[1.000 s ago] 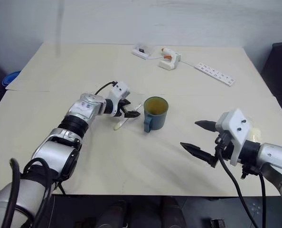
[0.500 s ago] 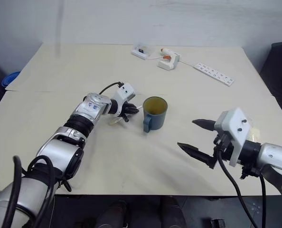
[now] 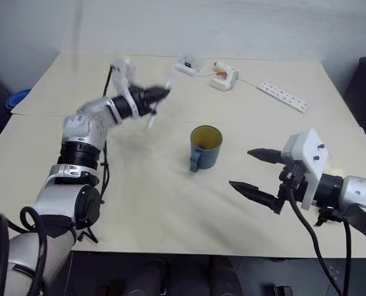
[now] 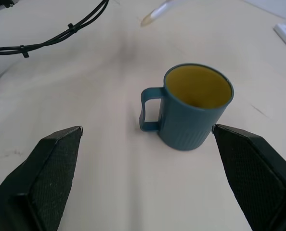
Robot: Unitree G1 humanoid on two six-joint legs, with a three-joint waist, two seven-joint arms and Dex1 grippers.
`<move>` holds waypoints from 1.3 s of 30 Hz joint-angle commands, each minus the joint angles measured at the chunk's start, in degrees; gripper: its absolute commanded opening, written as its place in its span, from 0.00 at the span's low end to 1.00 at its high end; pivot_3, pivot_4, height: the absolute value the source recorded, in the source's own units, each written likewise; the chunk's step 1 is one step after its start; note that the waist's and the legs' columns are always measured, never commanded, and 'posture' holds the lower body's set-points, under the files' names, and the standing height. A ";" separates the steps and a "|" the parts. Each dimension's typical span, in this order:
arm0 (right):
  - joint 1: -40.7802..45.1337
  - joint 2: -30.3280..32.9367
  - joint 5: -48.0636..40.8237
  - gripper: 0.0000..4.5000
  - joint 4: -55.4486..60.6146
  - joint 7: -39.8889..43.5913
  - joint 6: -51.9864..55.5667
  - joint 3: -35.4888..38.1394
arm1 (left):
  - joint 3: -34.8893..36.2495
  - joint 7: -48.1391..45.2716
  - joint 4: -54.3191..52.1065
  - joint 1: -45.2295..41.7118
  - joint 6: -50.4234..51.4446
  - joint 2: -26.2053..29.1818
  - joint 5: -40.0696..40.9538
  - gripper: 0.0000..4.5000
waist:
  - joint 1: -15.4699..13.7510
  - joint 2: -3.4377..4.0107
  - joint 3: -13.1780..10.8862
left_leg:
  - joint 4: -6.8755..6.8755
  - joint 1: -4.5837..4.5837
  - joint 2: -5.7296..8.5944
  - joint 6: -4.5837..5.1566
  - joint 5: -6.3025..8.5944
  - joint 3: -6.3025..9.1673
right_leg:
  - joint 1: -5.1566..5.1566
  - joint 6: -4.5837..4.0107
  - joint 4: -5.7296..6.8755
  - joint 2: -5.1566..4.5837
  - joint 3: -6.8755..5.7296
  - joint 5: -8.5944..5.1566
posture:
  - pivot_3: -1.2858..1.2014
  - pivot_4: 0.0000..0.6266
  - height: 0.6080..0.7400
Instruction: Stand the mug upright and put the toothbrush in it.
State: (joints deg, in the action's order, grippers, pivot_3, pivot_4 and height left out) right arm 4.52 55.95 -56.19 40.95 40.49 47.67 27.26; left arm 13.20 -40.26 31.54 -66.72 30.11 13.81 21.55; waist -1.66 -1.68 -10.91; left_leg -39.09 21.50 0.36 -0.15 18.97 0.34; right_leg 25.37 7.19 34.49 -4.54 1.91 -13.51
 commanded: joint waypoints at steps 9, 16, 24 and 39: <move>0.58 0.36 -2.06 1.00 1.13 -2.60 0.82 1.40 | -5.95 0.31 -10.14 7.17 -6.40 -14.17 4.79 0.09 | 0.36 0.00 0.00 | 0.00 -0.21 0.29 0.01 -0.02 -0.17 | -0.02 0.03 -0.14 0.11 0.20 0.02 | 0.52 0.24 1.00; -1.47 0.13 -5.04 1.00 2.40 -6.44 1.93 5.06 | -9.00 1.39 -4.52 10.55 -19.76 -17.08 0.08 0.09 | 0.09 0.00 0.00 | 0.00 -0.26 0.30 0.03 -0.04 -0.56 | -0.15 0.02 -0.21 0.11 0.20 0.03 | 0.52 0.24 1.00; -2.68 0.69 -7.17 1.00 2.33 -7.95 2.22 6.19 | -9.81 2.76 -4.92 12.32 -23.98 -18.44 -0.26 0.63 | 0.06 0.01 0.00 | 0.00 -0.22 0.30 0.08 -0.01 -0.59 | -0.20 0.10 -0.37 0.11 0.20 0.07 | 0.52 0.24 1.00; -0.97 4.37 2.41 1.00 -9.46 4.11 -2.48 0.99 | -8.50 -34.20 -32.44 30.01 -4.75 37.76 4.74 0.99 | 2.33 0.10 0.02 | 0.10 -0.41 -0.14 -0.02 0.06 -0.36 | -0.05 -0.36 -0.06 0.53 0.31 -0.02 | 0.52 0.24 1.00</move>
State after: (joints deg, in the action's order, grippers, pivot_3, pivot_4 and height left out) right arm 2.34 59.34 -55.15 32.76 42.76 47.20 28.14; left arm 3.96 -67.04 2.14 -36.90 27.20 48.69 26.39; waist 0.67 -1.58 -10.89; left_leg -38.99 21.11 0.21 -0.18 19.04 -0.04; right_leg 25.34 6.76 34.39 -4.01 2.17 -13.57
